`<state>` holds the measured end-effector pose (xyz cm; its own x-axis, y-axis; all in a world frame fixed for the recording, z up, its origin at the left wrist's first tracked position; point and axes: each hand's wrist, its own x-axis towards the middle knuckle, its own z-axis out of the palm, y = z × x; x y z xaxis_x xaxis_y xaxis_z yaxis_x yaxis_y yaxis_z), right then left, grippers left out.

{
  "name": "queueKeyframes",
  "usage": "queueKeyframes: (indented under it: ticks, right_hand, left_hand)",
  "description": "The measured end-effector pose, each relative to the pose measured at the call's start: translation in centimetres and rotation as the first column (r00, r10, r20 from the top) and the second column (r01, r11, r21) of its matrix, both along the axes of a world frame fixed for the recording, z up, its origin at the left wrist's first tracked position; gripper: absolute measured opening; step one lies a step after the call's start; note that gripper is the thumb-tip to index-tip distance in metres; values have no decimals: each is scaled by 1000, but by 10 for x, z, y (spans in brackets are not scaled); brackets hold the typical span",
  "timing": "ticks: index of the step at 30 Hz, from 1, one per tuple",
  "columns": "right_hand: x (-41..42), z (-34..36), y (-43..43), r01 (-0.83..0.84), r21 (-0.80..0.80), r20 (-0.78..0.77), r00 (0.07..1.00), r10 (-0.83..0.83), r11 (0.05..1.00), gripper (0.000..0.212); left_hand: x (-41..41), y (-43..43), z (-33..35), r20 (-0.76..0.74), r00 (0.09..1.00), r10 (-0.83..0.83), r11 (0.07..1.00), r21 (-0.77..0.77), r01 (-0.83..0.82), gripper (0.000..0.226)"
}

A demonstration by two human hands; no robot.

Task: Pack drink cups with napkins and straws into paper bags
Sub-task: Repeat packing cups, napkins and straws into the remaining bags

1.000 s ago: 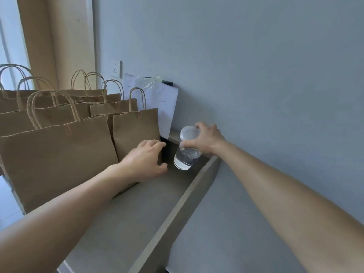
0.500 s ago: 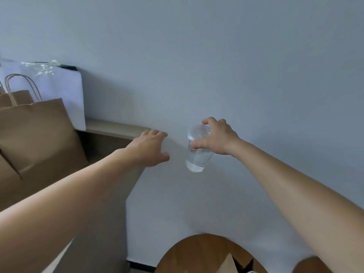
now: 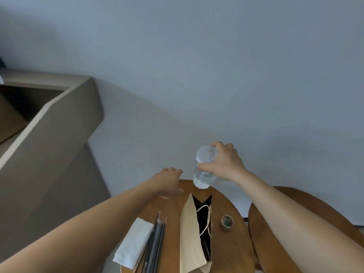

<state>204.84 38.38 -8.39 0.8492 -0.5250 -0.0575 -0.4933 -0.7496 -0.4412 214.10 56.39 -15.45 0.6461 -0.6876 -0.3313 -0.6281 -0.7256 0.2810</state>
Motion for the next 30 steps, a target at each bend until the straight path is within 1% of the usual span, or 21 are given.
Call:
queueKeyframes:
  ticks: [3,7,10,11,12,13,15,17,19,20,22,24,27,30]
  right_hand:
    - [-10,-27,-10,-2,11,-12,1000,2,1000,92]
    - [-20,-55,-13,-22,63,-35,999,25,998,90]
    - [-27,-72,-14,-39,91,-48,998,43,995,91]
    - [-29,-77,-14,-45,94,-55,997,50,995,91]
    - [-31,-81,-14,-50,96,-63,996,57,994,91]
    - [-32,-85,-14,-54,100,-70,996,61,994,92]
    - [-35,-91,-13,-64,103,-78,994,72,993,93]
    - [-37,-95,-14,-84,94,-85,992,92,992,96]
    - [-42,-97,-15,-125,73,-85,988,131,990,97]
    - [-45,-98,-16,-150,67,-86,984,155,987,97]
    - [-53,-100,-18,-207,43,-98,973,210,977,98]
    - [-62,-103,-17,-296,-33,-125,949,290,955,98]
    - [-73,-110,-11,-501,-137,-185,860,475,855,97]
    - [-81,-123,-5,-676,-151,-293,727,621,721,98]
  left_hand:
    - [-23,-8,-31,-71,998,2,998,55,2,78]
    - [-54,-8,-65,-166,986,0,986,165,28,91]
    - [-81,-14,-82,-245,968,53,978,209,-1,94]
    - [-89,-17,-87,-250,965,80,975,220,-23,96]
    - [-96,-20,-90,-243,964,105,972,228,-49,93]
    - [-101,-23,-94,-239,962,134,971,224,-80,87]
    - [-110,-30,-98,-260,940,222,965,194,-175,63]
    - [-113,-34,-100,-286,900,329,941,178,-287,41]
    - [-112,-33,-103,-335,833,441,897,169,-408,27]
    - [-110,-31,-105,-356,798,487,873,165,-459,25]
    - [-106,-26,-109,-357,766,534,843,161,-513,26]
    - [-104,-21,-111,-406,715,569,818,184,-546,23]
    - [-102,-19,-112,-549,572,609,759,194,-622,18]
    - [-101,-18,-111,-610,509,607,730,175,-661,9]
